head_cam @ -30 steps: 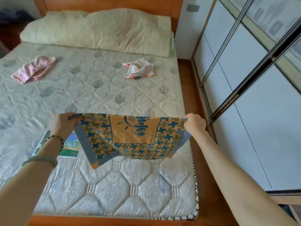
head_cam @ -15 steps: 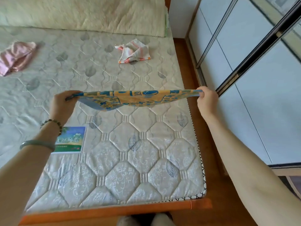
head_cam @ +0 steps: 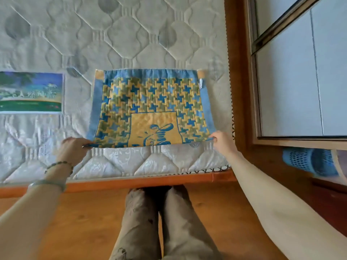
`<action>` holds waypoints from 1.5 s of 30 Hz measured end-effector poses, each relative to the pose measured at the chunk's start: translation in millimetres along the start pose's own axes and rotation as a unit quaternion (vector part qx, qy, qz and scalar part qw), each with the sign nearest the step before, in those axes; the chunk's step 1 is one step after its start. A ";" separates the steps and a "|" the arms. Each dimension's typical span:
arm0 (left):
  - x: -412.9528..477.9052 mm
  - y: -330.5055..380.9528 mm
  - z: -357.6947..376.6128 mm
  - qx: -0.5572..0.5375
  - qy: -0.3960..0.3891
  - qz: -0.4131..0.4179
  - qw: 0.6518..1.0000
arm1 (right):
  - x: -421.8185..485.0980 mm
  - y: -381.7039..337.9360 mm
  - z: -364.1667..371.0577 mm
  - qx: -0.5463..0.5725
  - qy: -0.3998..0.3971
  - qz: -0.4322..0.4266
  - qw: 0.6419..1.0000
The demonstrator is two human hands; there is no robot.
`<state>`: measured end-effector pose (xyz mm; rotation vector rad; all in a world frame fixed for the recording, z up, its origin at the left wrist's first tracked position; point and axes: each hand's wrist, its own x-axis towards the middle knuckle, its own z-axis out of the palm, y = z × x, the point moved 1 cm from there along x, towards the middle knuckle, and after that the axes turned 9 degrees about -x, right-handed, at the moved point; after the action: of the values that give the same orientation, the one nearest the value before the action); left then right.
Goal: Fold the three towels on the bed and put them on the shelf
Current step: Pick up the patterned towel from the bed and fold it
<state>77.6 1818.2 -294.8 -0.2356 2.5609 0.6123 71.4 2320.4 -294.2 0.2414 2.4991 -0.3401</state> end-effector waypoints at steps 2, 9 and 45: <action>-15.6 -7.8 20.1 0.008 -0.035 -0.017 0.999 | -14.3 13.2 29.2 -0.012 -0.037 0.008 0.999; -54.2 -49.6 58.3 0.055 -0.231 -0.051 0.970 | -59.3 37.4 75.5 -0.021 -0.157 0.030 0.987; 196.3 71.1 48.7 0.023 0.187 0.080 0.979 | 185.3 -86.4 21.6 -0.137 0.291 -0.029 0.946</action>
<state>-90.7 1893.6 -404.2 -0.1398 2.9766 0.6131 -87.4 2249.3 -403.8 0.1696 3.0998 0.0796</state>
